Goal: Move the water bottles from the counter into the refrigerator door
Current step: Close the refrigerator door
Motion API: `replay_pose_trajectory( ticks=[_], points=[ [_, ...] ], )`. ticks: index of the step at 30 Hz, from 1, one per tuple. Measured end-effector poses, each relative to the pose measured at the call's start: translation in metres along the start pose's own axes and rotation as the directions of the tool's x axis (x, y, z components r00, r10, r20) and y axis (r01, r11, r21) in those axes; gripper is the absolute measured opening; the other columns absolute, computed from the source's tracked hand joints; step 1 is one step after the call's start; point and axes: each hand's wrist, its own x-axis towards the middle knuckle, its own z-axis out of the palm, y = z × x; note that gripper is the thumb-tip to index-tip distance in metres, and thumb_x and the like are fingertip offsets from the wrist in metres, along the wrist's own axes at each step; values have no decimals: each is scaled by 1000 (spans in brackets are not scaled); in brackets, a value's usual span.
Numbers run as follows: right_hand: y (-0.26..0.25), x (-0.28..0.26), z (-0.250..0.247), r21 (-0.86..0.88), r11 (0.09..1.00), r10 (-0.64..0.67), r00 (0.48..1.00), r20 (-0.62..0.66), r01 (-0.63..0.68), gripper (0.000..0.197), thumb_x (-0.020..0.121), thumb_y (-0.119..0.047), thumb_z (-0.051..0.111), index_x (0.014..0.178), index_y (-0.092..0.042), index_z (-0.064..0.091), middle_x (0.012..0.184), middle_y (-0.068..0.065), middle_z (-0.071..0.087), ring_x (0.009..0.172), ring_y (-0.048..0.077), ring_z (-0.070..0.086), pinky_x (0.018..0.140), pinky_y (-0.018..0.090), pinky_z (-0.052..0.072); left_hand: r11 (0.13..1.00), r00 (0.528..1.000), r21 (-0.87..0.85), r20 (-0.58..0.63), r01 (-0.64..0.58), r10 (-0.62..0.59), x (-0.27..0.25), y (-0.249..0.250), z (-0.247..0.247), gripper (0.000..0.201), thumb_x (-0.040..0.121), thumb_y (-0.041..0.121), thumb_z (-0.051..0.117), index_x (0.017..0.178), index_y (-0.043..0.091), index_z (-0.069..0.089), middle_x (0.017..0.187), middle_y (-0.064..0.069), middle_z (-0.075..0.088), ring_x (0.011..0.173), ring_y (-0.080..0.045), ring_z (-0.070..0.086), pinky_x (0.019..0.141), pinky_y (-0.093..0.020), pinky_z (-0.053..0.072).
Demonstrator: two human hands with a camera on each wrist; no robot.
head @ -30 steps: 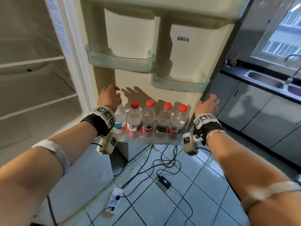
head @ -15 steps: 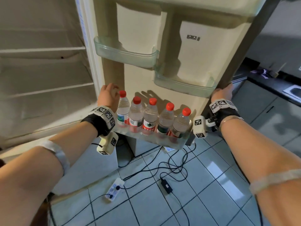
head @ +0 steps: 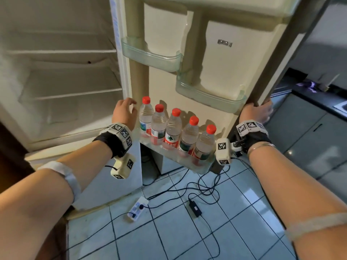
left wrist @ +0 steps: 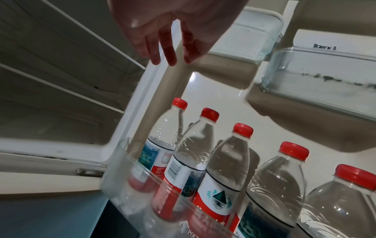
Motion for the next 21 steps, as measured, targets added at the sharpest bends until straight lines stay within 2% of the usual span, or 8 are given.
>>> replay_pose_trajectory(
  ticks=[4, 7, 9, 12, 14, 17, 19, 21],
  points=[
    [2, -51, -22, -27, 999, -25, 1000, -3, 25, 50, 87, -23, 51, 133, -14, 35, 141, 11, 38, 130, 32, 37, 106, 40, 33, 1000, 1000, 1, -8, 16, -16, -31, -20, -31, 26, 89, 9, 48, 113, 9, 57, 123, -15, 54, 108, -31, 54, 88, -29, 40],
    [1, -91, -40, -35, 998, -43, 999, 17, 44, 55, 83, -32, 51, 132, -13, 34, 139, 12, 38, 127, 31, 39, 96, 36, 36, 999, 999, 14, -5, 47, -47, -56, -37, -54, 27, 89, 9, 48, 115, 8, 56, 124, -16, 53, 110, -31, 53, 91, -31, 39],
    [1, -115, -51, -47, 997, -57, 997, 51, 60, 57, 82, -36, 52, 131, -14, 34, 138, 12, 38, 126, 30, 39, 84, 31, 32, 998, 998, 24, -11, 61, -61, -72, -49, -67, 27, 89, 9, 47, 115, 8, 57, 124, -17, 54, 110, -32, 53, 90, -30, 39],
    [4, -149, -64, -96, 990, -95, 988, 122, 107, 59, 84, -41, 53, 131, -12, 36, 138, 12, 35, 126, 29, 35, 79, 29, 25, 996, 996, 32, -16, 84, -83, -92, -63, -86, 27, 90, 10, 47, 115, 9, 57, 124, -17, 53, 109, -32, 53, 87, -30, 40],
    [4, -172, -70, -101, 987, -106, 980, 170, 124, 60, 84, -45, 55, 129, -9, 39, 136, 12, 34, 124, 29, 34, 80, 30, 27, 996, 996, 34, -23, 85, -85, -103, -70, -98, 26, 90, 11, 47, 114, 9, 57, 125, -17, 53, 110, -32, 52, 90, -32, 40],
    [4, -209, -72, -78, 985, -128, 962, 242, 151, 64, 81, -52, 57, 125, -7, 44, 130, 12, 37, 123, 30, 35, 94, 40, 36, 994, 994, 24, -43, 102, -101, -117, -78, -116, 26, 91, 10, 47, 115, 8, 57, 124, -19, 52, 109, -34, 53, 91, -32, 40],
    [4, -237, -68, 0, 984, -171, 945, 280, 178, 67, 77, -52, 61, 124, -7, 46, 130, 11, 39, 123, 30, 36, 99, 43, 36, 992, 990, 22, -59, 126, -125, -126, -83, -129, 26, 92, 11, 46, 116, 8, 57, 125, -19, 51, 108, -34, 53, 89, -32, 39],
    [3, -266, -61, 97, 977, -213, 926, 312, 192, 71, 74, -49, 65, 126, -6, 45, 130, 12, 43, 123, 29, 38, 102, 42, 37, 990, 988, 37, -69, 138, -135, -133, -89, -145, 26, 92, 11, 45, 117, 8, 56, 125, -19, 50, 107, -35, 54, 85, -30, 39]
  ],
)
